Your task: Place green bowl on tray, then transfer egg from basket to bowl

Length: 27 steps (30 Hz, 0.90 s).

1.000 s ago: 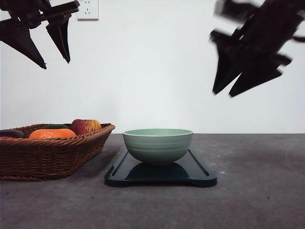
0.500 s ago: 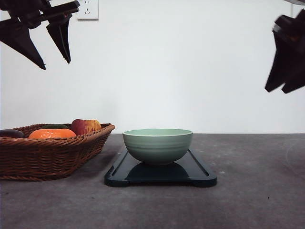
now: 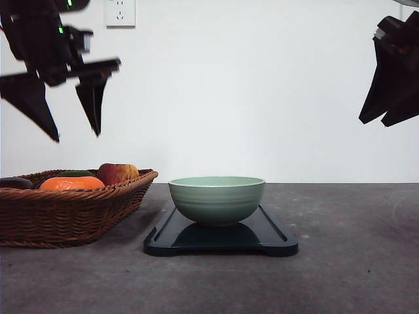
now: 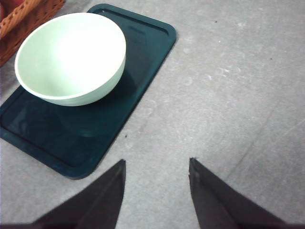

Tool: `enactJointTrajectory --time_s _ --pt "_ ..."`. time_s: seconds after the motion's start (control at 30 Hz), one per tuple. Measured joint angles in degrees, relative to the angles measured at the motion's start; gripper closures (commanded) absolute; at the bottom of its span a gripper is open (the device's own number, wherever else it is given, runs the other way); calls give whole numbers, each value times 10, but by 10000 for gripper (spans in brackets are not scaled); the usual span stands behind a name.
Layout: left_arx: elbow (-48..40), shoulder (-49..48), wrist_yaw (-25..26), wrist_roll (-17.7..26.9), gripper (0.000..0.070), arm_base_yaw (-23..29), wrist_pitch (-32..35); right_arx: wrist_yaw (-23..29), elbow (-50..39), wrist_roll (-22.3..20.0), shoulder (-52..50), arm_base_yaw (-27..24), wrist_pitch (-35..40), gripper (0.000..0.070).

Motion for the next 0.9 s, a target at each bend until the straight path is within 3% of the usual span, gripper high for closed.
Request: enactJointTrajectory --time_s 0.4,0.9 --pt "0 99 0 -14 272 0 36 0 0 0 0 0 0 441" --pt "0 140 -15 -15 272 0 46 0 0 0 0 0 0 441"
